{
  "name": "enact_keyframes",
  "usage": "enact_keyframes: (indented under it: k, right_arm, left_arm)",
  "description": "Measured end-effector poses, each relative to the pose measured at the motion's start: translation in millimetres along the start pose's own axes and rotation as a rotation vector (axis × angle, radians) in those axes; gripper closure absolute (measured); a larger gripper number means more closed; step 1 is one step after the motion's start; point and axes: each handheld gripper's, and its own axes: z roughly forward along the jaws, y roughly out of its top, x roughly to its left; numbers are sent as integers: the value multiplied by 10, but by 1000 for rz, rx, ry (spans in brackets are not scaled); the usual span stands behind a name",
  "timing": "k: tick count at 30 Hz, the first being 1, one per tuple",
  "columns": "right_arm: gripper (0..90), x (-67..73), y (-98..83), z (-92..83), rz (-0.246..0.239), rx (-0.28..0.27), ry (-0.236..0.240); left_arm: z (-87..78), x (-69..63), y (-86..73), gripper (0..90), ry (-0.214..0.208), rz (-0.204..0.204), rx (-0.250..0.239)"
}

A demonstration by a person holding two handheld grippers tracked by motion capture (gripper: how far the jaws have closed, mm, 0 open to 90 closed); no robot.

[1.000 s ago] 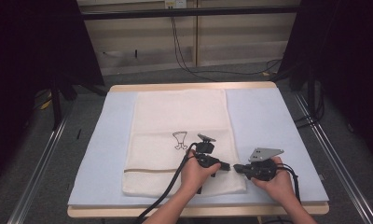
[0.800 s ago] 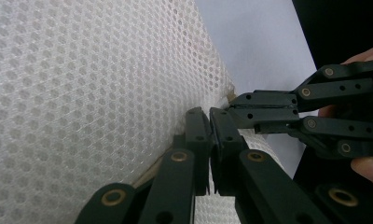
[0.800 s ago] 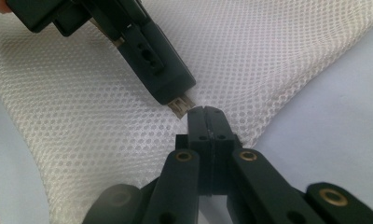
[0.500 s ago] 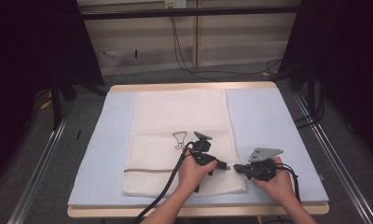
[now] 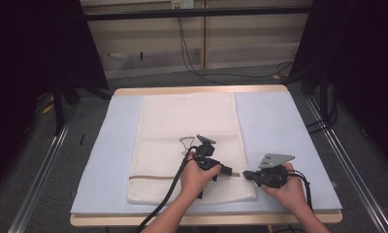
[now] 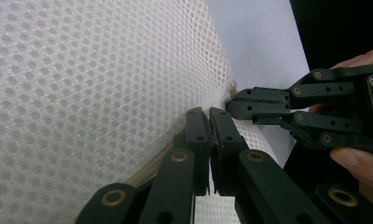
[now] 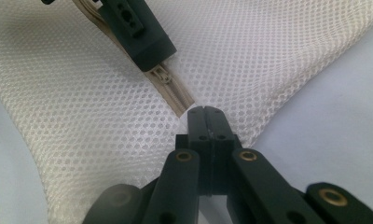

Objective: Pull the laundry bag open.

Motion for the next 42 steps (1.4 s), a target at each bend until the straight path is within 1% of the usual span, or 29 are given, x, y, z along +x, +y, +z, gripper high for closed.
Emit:
enact_keyframes:
  k: [2, 3, 4, 7, 8, 9, 10, 11, 12, 13, 14, 17, 18, 19, 20, 21, 22, 24, 25, 26, 27, 28, 30, 33, 35, 36, 40, 41, 42]
  right_arm:
    - [900, 2, 0, 0, 0, 0, 0]
    - [900, 0, 0, 0, -1, 0, 0]
    - [900, 0, 0, 0, 0, 0, 0]
    - [900, 0, -1, 0, 0, -1, 0]
    - [900, -1, -2, 1, 0, -2, 0]
    - [900, 0, -2, 0, 2, -2, 0]
    - [900, 0, -2, 0, 2, -2, 0]
    - [900, -1, -2, 0, 3, -2, 1]
    - [900, -2, -2, 1, 4, -3, 2]
    - [900, -2, -2, 1, 4, -2, 1]
    - [900, -2, -2, 1, 5, -2, 2]
    - [900, -3, -2, 0, 3, -1, 2]
    - [900, -3, -3, 0, 2, -1, 1]
    - [900, -2, -2, 0, 2, -2, 1]
    - [900, -2, -2, 0, 1, -2, 1]
    - [900, -2, -2, 0, 1, -2, 1]
    - [900, -2, -3, 0, 1, -2, 1]
    - [900, -3, -3, 0, 2, -2, 1]
    - [900, -3, -3, 0, 3, -1, 2]
    - [900, -3, -2, 0, 3, -1, 1]
    - [900, -3, -2, 0, 5, -1, 2]
    - [900, -3, -2, 0, 6, -1, 3]
    - [900, -6, -2, 1, 4, -1, 4]
    - [900, -7, -1, 2, 5, -1, 4]
    - [900, 7, 11, 2, -5, 8, -7]
    - [900, 9, 16, 5, -15, 9, -6]
    - [900, 1, 22, 6, -4, 16, -3]
    - [900, -4, 22, 9, -7, 13, 0]
    - [900, -6, 23, 8, -6, 14, 3]
  left_arm:
    - [-11, 7, 0, 876, -9, -2, 0]
    - [-19, 10, -1, 876, 0, 4, 2]
    - [-27, 15, -1, 876, -8, 1, 8]
    - [-46, 25, 2, 876, 1, 0, 3]
    - [-60, 33, 2, 876, -4, -7, 5]
    - [-71, 36, 3, 876, 2, -11, 4]
    - [-92, 46, 6, 876, 2, -7, 9]
    - [-112, 48, 8, 876, 0, -16, 6]
    - [-126, 55, 9, 876, 4, -12, 7]
    - [-149, 59, 9, 876, 14, -18, 5]
    - [-167, 72, 10, 876, 13, -9, 8]
    - [-228, 96, 7, 876, 6, -20, 13]
    - [-239, 98, 3, 876, 15, -23, 4]
    - [-259, 110, 1, 876, 16, -20, 9]
    - [-269, 118, -4, 876, 5, -25, 7]
    - [-284, 129, -7, 875, 14, -24, 10]
    - [-292, 133, -11, 875, 9, -28, 7]
    - [-317, 151, -13, 876, 9, -23, 17]
    - [-313, 144, -18, 876, 4, -29, 8]
    - [-321, 148, -19, 875, 4, -25, 13]
    - [-317, 140, -22, 876, -3, -34, 10]
    - [-316, 142, -24, 876, 0, -31, 10]
    - [-321, 154, -21, 875, -9, -28, 18]
    - [-322, 150, -23, 875, -10, -28, 17]
    - [-333, 153, -24, 875, -1, -22, 22]
    - [-340, 157, -25, 876, -2, -28, 20]
    - [-370, 176, -38, 875, -5, -36, 13]
    - [-378, 181, -44, 875, 6, -30, 14]
    - [-379, 180, -49, 875, -3, -36, 15]
